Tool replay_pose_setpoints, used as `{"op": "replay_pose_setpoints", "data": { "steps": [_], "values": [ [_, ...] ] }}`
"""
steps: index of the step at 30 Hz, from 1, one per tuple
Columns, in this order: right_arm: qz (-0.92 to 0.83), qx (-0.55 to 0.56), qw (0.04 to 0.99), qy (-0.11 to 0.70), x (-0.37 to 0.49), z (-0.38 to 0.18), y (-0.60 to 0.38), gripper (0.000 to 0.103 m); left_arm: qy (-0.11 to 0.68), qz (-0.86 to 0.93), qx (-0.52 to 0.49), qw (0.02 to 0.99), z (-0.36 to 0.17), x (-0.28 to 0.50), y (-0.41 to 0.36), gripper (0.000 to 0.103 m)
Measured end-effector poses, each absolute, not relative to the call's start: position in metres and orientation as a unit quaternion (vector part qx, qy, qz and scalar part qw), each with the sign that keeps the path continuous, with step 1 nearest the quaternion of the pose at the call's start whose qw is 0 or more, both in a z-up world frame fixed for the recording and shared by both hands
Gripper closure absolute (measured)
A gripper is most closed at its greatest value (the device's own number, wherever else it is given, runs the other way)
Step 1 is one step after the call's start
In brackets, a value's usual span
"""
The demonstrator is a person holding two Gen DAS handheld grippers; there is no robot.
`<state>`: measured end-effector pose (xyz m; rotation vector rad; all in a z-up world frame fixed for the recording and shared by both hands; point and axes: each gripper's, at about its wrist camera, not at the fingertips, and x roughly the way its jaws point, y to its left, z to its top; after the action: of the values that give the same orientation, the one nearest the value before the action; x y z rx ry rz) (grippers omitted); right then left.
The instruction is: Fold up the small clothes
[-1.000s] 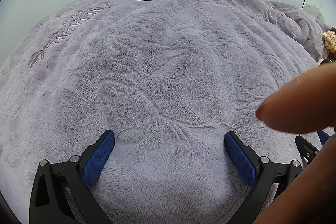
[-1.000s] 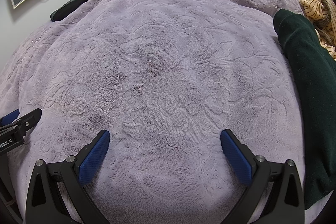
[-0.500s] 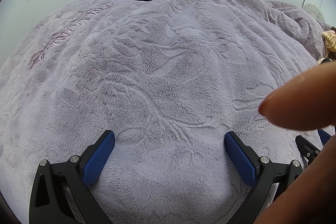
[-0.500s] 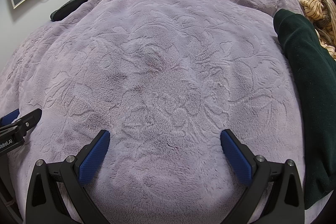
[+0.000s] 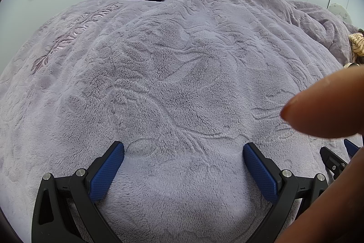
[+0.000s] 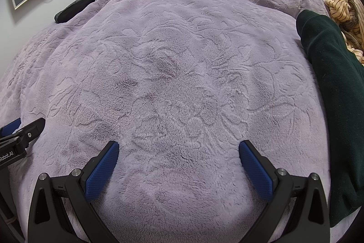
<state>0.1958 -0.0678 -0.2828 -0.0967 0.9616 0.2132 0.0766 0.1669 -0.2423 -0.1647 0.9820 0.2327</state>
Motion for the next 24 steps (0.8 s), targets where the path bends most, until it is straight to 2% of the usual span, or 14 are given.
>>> {"op": "replay_pose_setpoints", "data": {
  "steps": [24],
  "values": [
    [0.102,-0.046,0.88,0.461,0.1959,-0.2828,-0.0676,0.0,0.47,0.111,-0.076,0.872,-0.2411,0.077,0.1686,0.0]
  ]
}}
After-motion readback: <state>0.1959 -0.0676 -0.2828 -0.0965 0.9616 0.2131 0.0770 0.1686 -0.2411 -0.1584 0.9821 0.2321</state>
